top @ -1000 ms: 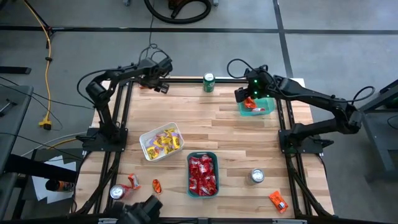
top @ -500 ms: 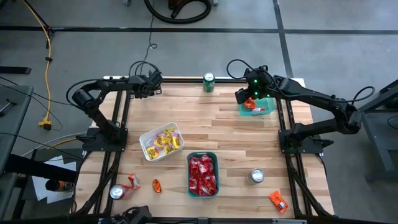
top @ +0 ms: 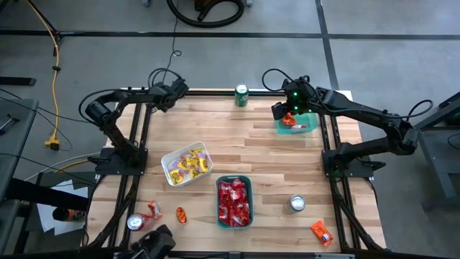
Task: Sort candy
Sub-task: Put the orange chocolate into the transparent green bin
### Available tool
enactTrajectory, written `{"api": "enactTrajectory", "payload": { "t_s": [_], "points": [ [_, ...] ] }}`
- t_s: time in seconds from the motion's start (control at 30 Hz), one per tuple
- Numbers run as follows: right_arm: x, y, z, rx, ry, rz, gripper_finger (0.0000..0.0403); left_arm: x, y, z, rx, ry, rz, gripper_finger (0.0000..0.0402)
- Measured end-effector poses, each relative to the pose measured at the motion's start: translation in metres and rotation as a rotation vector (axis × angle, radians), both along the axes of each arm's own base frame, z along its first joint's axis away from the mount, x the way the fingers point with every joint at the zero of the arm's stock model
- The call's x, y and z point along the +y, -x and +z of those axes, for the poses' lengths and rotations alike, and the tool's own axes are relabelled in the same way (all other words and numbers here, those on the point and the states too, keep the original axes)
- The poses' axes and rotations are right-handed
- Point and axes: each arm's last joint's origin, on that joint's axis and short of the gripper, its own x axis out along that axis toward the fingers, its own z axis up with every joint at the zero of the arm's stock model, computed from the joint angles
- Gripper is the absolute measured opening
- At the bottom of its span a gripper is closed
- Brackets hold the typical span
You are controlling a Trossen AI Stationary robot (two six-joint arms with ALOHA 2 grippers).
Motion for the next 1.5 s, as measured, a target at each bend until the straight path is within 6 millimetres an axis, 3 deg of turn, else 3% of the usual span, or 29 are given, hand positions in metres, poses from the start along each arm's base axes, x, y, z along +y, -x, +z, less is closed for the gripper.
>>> {"api": "enactTrajectory", "payload": {
  "t_s": [0.13, 0.37, 0.5, 0.6, 0.7, 0.83, 0.9, 1.07, 1.2, 1.5],
  "points": [
    [0.000, 0.000, 0.000, -0.010, -0.013, -0.019, 0.0240, 0.004, -0.007, -0.008, -0.093, -0.053, 0.072, 0.0177],
    [0.001, -0.001, 0.000, -0.031, -0.042, -0.055, 0.0240, 0.002, -0.016, -0.016, -0.074, -0.149, 0.230, 0.0177],
    [0.003, -0.002, 0.000, -0.034, -0.046, -0.052, 0.0240, 0.004, -0.021, -0.026, -0.091, -0.108, 0.296, 0.0175],
    [0.005, -0.003, 0.000, -0.034, -0.047, -0.042, 0.0240, 0.010, -0.022, -0.027, -0.077, -0.060, 0.318, 0.0159],
    [0.008, -0.004, 0.000, -0.031, -0.044, -0.025, 0.0240, 0.012, -0.019, -0.029, -0.053, -0.001, 0.301, 0.0118],
    [0.011, -0.006, 0.000, -0.023, -0.033, 0.004, 0.0240, 0.012, -0.021, -0.030, -0.011, 0.065, 0.187, 0.0033],
    [0.012, -0.006, 0.000, -0.015, -0.022, 0.024, 0.0240, 0.009, -0.025, -0.030, 0.011, 0.087, 0.134, 0.0010],
    [0.012, -0.007, 0.000, -0.008, -0.014, 0.037, 0.0240, -0.001, -0.039, -0.025, 0.033, 0.161, -0.048, 0.0008],
    [0.012, -0.007, 0.000, 0.003, 0.002, 0.057, 0.0240, -0.021, -0.058, -0.013, 0.029, 0.204, -0.231, 0.0003],
    [0.011, -0.007, 0.000, 0.007, 0.021, 0.076, 0.0240, -0.096, -0.104, 0.030, 0.108, 0.188, -0.805, 0.0001]
  ]
}}
